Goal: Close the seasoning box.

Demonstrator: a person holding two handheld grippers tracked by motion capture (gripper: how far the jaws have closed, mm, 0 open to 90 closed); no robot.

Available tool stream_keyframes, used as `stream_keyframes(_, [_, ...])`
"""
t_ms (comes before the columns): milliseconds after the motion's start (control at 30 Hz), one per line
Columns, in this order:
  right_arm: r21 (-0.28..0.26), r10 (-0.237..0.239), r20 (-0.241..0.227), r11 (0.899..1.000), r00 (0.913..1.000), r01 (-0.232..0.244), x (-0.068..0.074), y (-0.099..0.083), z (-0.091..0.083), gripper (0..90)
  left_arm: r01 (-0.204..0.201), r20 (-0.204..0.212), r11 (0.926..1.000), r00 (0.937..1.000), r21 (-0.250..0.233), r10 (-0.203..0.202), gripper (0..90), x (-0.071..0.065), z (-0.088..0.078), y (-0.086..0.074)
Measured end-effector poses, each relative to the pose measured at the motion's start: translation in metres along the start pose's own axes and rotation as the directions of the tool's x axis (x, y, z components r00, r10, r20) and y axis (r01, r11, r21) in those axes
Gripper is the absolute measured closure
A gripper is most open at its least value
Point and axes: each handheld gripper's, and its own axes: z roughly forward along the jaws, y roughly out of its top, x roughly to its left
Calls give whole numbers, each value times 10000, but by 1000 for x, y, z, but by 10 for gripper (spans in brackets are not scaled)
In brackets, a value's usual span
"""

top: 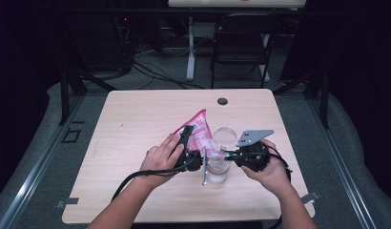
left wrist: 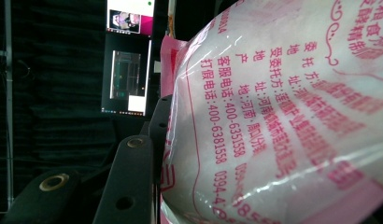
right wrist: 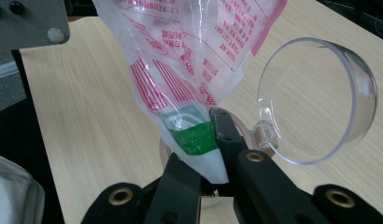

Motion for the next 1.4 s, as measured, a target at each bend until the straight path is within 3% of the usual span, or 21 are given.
stream_keyframes(300, [-17, 29, 30, 10000, 10000, -29, -1, 0, -2, 900, -59, -25, 10000, 10000, -58, 59, 638, 1, 0, 1])
stream_keyframes(767, [-48, -4, 87, 10000, 10000, 4, -1, 0, -4, 900, -55, -389, 9997, 9992, -251, 45, 640, 1, -1, 2])
stream_keyframes(1400, [-165, -12, 159, 9999, 9999, 15, 1, 2, -6, 900, -162, -486, 9997, 9987, -161, 154, 648, 0, -2, 3])
